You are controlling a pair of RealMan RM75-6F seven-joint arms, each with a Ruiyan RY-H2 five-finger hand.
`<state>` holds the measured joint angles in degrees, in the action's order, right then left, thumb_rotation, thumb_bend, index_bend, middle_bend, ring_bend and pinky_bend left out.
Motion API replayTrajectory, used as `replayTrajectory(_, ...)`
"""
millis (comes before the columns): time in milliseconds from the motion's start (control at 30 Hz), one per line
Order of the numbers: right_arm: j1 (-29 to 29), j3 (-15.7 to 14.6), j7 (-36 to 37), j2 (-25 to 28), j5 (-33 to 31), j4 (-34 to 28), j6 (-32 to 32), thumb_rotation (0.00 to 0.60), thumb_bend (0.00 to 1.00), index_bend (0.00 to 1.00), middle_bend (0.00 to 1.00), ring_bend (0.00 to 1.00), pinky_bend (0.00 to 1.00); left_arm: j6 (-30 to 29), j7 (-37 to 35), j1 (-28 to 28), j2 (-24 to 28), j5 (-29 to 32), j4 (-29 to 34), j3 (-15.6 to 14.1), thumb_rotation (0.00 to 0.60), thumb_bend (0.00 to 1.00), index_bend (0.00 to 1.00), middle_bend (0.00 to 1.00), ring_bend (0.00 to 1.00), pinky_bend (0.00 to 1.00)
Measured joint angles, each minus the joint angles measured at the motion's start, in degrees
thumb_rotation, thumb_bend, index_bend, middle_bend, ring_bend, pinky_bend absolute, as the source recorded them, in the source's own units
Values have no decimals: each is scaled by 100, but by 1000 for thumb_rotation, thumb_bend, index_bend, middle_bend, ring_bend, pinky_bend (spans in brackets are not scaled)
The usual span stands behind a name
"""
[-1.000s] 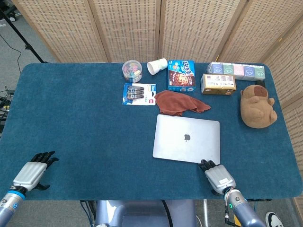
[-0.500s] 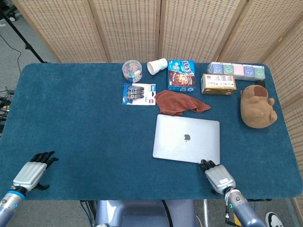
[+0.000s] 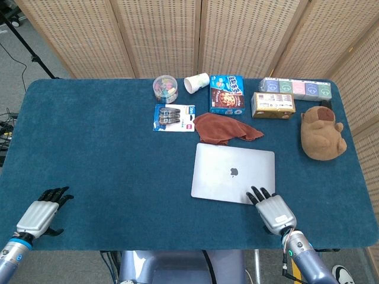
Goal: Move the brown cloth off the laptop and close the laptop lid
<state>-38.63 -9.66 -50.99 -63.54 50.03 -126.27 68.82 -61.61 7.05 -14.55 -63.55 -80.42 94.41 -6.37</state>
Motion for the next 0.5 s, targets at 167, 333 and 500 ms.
replayTrajectory(167,60,111,37,199,406,-144,324,600,298,45,5,87,319,-230,-184,68,-57,-124,-83,44,600,149,207,78,61,78)
replayTrajectory(333,335,164,448,398,1244,-63,782,600,298,62,2,82,309,-506,-376,150,-150,-269,-190,97,600,149,207,77,62,78)
replayTrajectory(500,904,165,1524,685,2305,304,1470,600,298,69,0,64,294,-893,-621,252,-305,-489,-334,162,600,149,207,77,60,78)
